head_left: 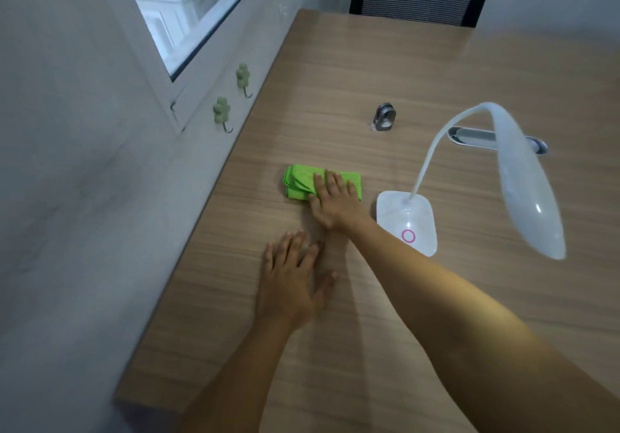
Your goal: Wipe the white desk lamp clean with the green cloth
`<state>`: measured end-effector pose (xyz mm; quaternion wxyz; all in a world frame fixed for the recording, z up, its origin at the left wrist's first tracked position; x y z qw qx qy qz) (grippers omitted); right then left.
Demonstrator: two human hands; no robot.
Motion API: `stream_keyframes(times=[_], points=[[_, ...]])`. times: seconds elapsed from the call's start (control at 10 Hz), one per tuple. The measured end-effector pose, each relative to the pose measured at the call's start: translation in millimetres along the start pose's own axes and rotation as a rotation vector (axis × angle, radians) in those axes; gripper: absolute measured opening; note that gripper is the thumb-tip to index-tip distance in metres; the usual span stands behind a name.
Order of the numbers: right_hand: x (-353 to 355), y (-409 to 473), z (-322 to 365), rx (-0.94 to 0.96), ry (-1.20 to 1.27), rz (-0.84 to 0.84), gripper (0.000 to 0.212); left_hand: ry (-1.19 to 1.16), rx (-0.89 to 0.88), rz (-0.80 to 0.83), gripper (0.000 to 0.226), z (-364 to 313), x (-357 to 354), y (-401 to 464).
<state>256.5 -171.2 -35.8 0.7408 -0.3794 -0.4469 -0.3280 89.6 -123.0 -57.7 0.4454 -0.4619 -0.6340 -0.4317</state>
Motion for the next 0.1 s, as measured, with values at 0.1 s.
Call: stream_keyframes(times=[0.1], points=[[1.0, -1.1, 15.2, 0.037, 0.05, -0.058, 0.06, -0.006, 0.018, -0.004, 0.061, 11.6, -1.5, 3.0]])
Point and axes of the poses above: each hand's wrist, its own y-axis towards the middle knuckle, its own x-axis out of the back of the hand, z = x × y, the point moved 4 cm from there along y, towards the middle knuckle, and after that the axes turned 2 degrees about y, right-handed, at the moved point
